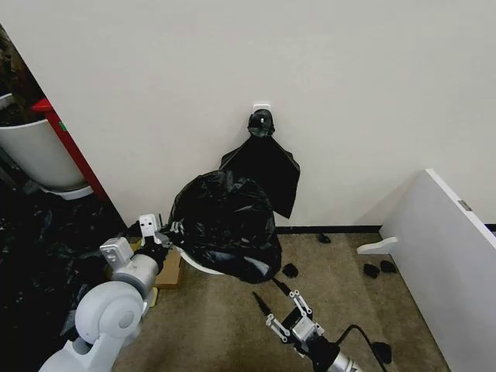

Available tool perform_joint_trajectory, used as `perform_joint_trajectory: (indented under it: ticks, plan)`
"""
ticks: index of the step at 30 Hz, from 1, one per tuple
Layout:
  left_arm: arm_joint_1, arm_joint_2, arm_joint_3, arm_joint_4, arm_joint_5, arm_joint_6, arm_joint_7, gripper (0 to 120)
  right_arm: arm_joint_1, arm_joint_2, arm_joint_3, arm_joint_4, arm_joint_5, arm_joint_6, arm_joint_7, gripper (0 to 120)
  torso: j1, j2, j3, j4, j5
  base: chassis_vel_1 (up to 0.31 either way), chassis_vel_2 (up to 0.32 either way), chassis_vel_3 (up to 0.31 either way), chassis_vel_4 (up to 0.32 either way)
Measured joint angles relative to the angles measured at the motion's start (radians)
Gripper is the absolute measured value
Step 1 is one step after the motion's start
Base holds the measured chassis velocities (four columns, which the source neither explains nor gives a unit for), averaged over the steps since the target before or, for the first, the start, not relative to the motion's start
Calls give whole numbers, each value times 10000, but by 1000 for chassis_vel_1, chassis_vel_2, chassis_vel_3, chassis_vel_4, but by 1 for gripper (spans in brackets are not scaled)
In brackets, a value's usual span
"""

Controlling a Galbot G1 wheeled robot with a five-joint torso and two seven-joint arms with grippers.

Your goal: Place the garbage bag over the trash bin.

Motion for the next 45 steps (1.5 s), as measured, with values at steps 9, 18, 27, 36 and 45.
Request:
perform_joint_trajectory:
  ticks: [9,18,27,36,45]
  plan:
    - [-27,-19,86,5,0,-1,-54,0,-182,-74,-161,639,-355,-1104,1278,98,0,0,0,-2,1,0,0,0,0]
    - [-46,-4,73,108,-1,-11,-70,0,-711,-450,-752,2197,1241,-2855,2714,71,0,0,0,-3,-3,0,0,0,0]
    - [-63,-56,303,135,78,-39,-78,0,315,-183,-653,1520,633,-2920,1496,44,0,0,0,-1,1,0,0,0,0]
    - [-48,-29,373,145,95,-38,-88,0,850,81,-452,745,-1004,-2873,1007,31,0,0,1,-2,0,0,0,0,0]
    - [-7,-18,388,146,124,-28,-101,0,877,185,-464,683,-1349,-3136,1459,0,0,0,1,-2,0,0,0,0,0]
